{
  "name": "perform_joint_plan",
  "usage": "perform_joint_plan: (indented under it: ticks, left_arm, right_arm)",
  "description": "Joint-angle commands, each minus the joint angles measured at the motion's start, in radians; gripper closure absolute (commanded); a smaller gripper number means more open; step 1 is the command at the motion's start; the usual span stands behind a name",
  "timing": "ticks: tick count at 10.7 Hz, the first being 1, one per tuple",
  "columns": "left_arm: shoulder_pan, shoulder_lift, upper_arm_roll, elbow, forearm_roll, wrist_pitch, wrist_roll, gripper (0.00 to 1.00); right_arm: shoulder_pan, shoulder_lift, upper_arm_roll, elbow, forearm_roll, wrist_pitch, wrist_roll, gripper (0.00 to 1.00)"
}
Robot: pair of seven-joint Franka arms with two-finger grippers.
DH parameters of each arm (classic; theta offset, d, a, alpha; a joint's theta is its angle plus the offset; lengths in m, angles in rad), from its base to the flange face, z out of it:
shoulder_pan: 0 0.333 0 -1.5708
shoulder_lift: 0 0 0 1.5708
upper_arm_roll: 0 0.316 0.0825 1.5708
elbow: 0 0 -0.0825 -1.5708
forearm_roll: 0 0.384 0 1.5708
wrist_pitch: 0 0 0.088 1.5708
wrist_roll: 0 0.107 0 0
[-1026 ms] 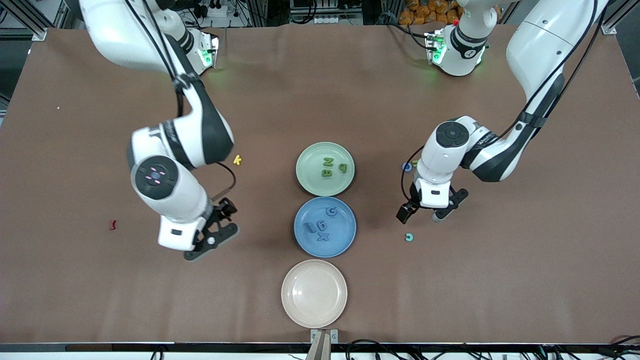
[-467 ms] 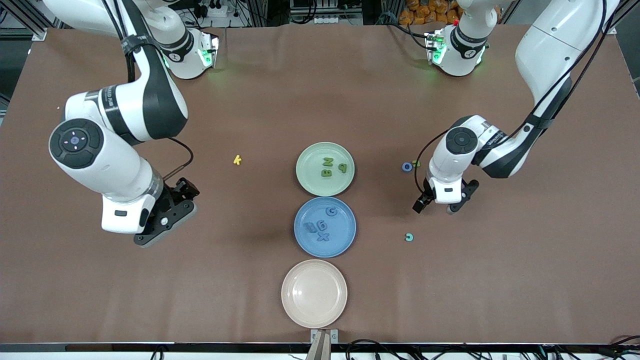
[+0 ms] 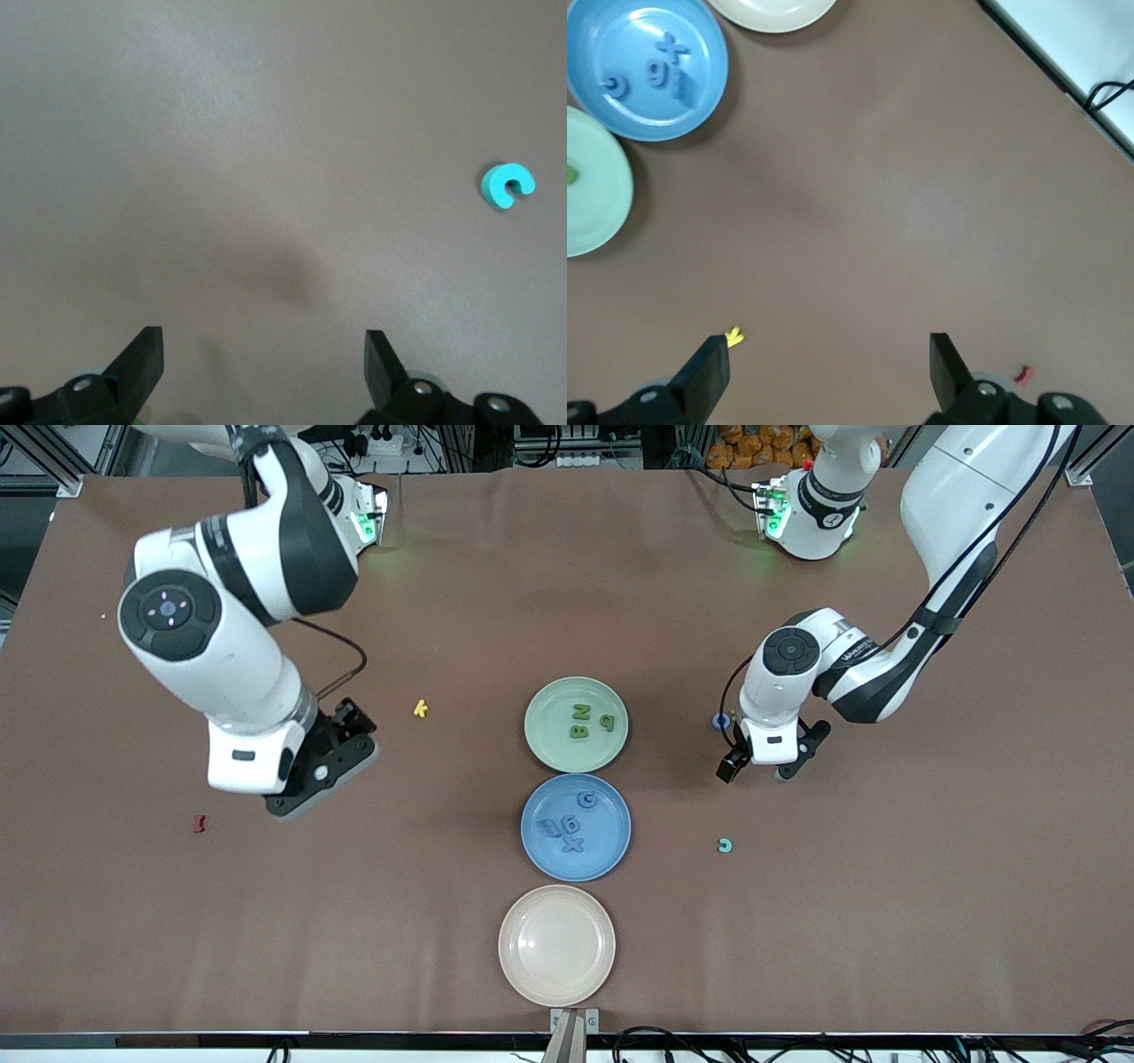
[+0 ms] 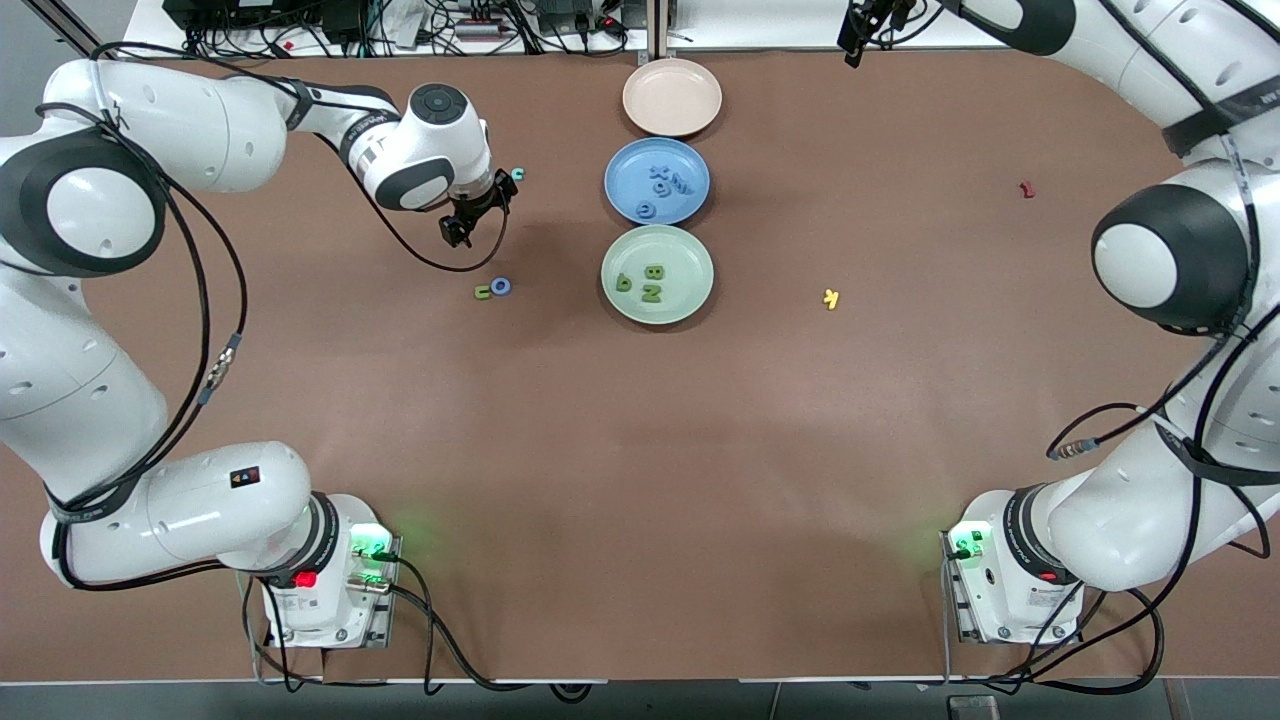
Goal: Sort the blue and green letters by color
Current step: 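Withdraw the right gripper while the left gripper moves over green n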
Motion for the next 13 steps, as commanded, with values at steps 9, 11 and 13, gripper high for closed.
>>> perform_joint_plan:
  ticks: [9, 11, 13]
  left_arm:
    - [0.257, -0.054, -0.231, -0.12, 0.012, -0.011, -0.275, 0.0]
    - [0.256, -0.048, -0.229, -0.116, 0.01, -0.011, -0.474, 0.0]
    - [0.262, -0.047, -0.229, -0.105, 0.004, -0.046, -0.706, 0.0]
  right_arm:
    - [-0.122, -0.045, 0.004, 0.166, 0.155, -0.21, 0.277, 0.0]
    - [-0.124, -0.047, 0.004, 0.116, 0.152, -0.212, 0.271, 0.0]
    - [-0.119, -0.048, 0.006, 0.107, 0.152, -0.25, 0.274, 0.0]
